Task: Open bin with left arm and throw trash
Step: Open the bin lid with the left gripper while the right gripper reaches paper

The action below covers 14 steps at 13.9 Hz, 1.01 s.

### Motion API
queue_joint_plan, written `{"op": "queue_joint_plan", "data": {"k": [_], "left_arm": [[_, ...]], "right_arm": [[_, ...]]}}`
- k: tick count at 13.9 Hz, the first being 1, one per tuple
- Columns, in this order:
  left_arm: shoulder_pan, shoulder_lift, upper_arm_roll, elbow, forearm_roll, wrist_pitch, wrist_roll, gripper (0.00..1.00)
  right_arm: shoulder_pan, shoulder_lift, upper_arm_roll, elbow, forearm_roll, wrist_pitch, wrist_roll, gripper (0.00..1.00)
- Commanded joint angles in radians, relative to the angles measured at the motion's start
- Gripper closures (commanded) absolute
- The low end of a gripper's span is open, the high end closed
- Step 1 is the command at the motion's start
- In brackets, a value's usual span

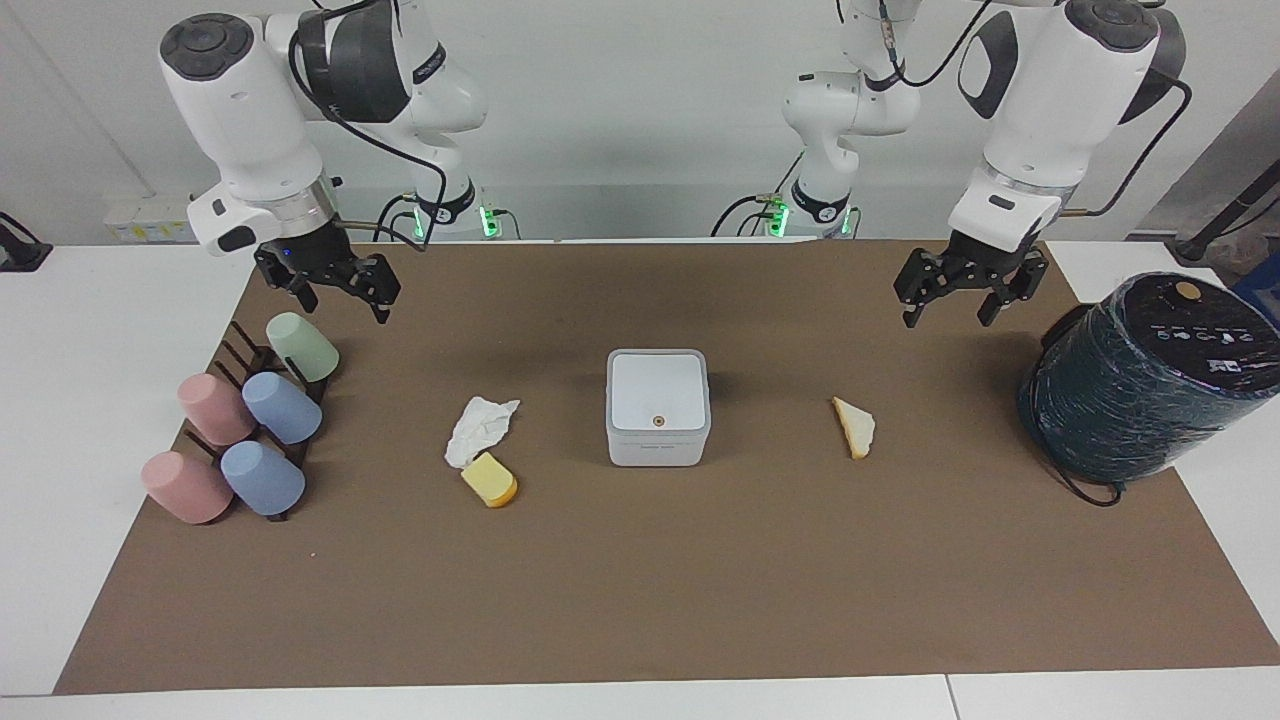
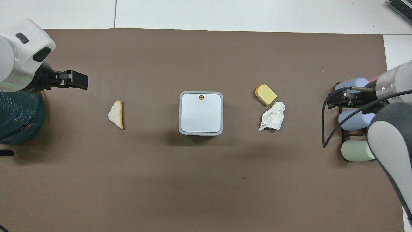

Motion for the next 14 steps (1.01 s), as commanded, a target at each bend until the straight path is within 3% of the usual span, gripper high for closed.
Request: {"op": "queue_joint_plan", "data": {"k": [1, 5, 6, 7, 10, 11, 14], "left_arm": [[0.0, -0.022, 0.0, -0.024, 0.016, 0.022, -0.002, 0.0], [-0.024, -0.025, -0.006, -0.042, 0.012, 0.044, -0.036, 0.0], [-0.055, -0.029, -0.009, -0.061, 0.012, 0.06, -0.088, 0.11], [-0.095, -0.028, -0.009, -0.064, 0.012, 0.062, -0.132, 0.31], [-0.22, 0.016, -0.009, -0.088, 0.012, 0.127, -0.354, 0.62], [-0.256, 0.033, -0.011, -0.096, 0.01, 0.175, -0.443, 0.71], [-0.293, 0.076, -0.011, -0.096, -0.036, 0.282, -0.545, 0.85]], "right_arm": [[-0.013, -0.013, 0.004, -0.017, 0.026, 0.01, -0.027, 0.0], [-0.012, -0.013, 0.004, -0.017, 0.026, 0.009, -0.026, 0.0], [-0.013, -0.013, 0.004, -0.017, 0.026, 0.002, -0.026, 0.0], [-0.013, -0.013, 0.004, -0.017, 0.026, 0.007, -0.026, 0.0], [-0.012, -0.013, 0.004, -0.017, 0.026, 0.007, -0.027, 0.0], [-0.013, -0.014, 0.005, -0.017, 0.026, -0.01, -0.033, 0.0], [-0.007, -0.013, 0.01, -0.02, 0.026, 0.001, -0.021, 0.0]]}}
